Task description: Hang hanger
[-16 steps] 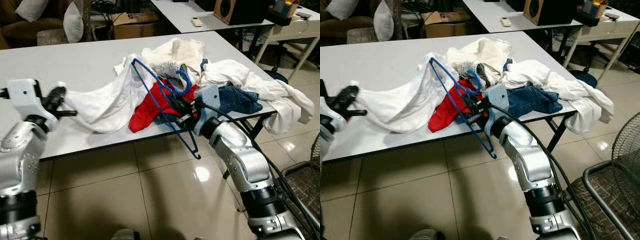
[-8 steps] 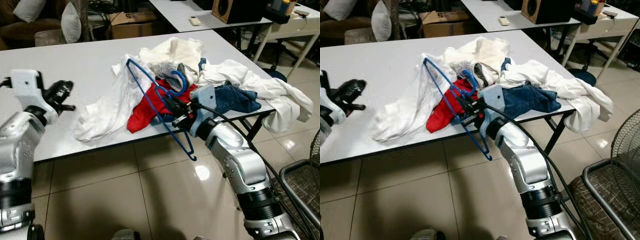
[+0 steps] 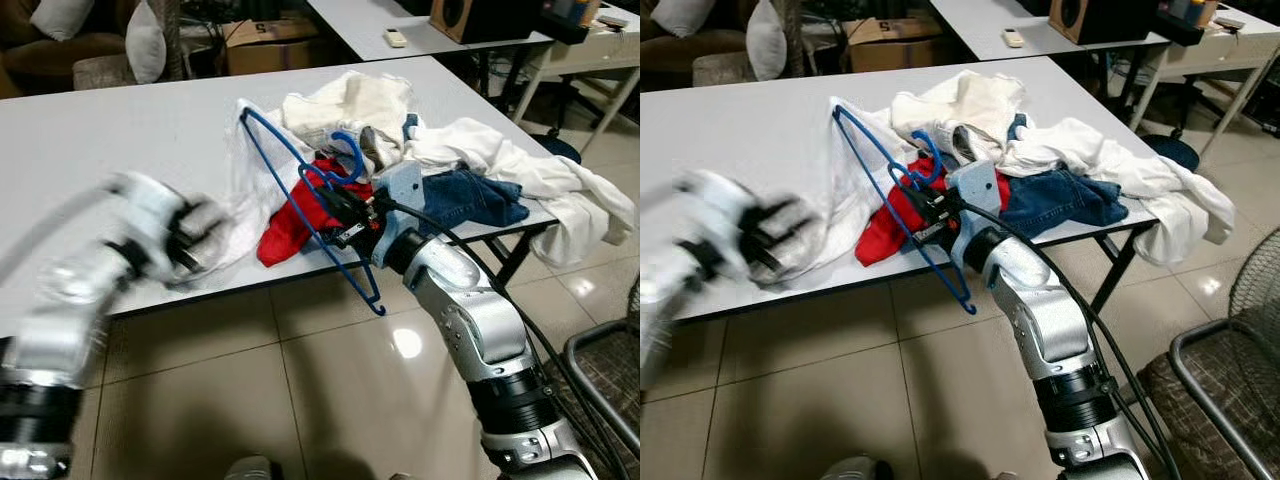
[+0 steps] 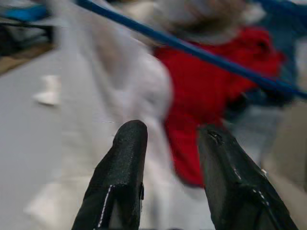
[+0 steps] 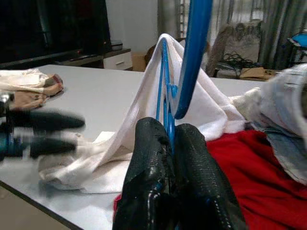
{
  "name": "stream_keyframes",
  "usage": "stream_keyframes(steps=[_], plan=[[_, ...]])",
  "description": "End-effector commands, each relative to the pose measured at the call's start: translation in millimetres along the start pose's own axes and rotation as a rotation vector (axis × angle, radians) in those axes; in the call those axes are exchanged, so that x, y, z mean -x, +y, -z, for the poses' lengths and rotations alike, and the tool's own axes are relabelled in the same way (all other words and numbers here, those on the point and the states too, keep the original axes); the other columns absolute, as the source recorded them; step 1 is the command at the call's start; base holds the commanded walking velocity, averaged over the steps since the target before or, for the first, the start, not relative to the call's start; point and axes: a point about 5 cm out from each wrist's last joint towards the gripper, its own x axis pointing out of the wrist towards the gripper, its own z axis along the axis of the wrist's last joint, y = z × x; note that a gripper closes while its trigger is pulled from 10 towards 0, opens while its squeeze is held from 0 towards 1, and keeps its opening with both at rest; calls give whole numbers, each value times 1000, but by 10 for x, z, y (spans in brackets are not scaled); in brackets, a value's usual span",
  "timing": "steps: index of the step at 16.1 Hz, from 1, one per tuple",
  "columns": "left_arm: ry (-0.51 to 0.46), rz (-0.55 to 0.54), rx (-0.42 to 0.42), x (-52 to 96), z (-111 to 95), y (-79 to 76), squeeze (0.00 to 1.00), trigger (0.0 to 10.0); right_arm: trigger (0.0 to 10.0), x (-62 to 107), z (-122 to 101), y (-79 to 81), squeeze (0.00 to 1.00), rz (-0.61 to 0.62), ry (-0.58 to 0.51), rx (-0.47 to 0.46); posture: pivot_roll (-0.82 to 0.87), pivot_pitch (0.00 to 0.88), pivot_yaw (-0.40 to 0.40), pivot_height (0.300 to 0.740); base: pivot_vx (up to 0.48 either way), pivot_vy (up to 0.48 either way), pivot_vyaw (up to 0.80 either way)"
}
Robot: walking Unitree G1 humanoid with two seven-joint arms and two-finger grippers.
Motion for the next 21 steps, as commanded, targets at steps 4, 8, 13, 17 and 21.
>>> stream_keyframes(steps=[4,8,13,17,21], plan=[[139,-116,-219,-175,237,-14,0,10000,10000,-22,-98,25,0,3,-40,5,-42,27,87,740,0,0,0],[219,-280,-286,-254,363,103,0,10000,10000,-32,-138,48,0,7,-60,2,-45,34,99,740,0,0,0],[205,-298,-226,-326,438,96,0,4157,10000,-48,-160,50,0,9,-70,-2,-39,36,100,740,0,0,0],[192,-330,-200,-355,453,165,0,0,10000,-61,-167,55,0,7,-72,2,-47,28,110,740,0,0,0],[151,-327,-172,-377,373,230,0,0,10000,-34,-143,32,0,22,-63,2,-54,28,120,740,0,0,0]])
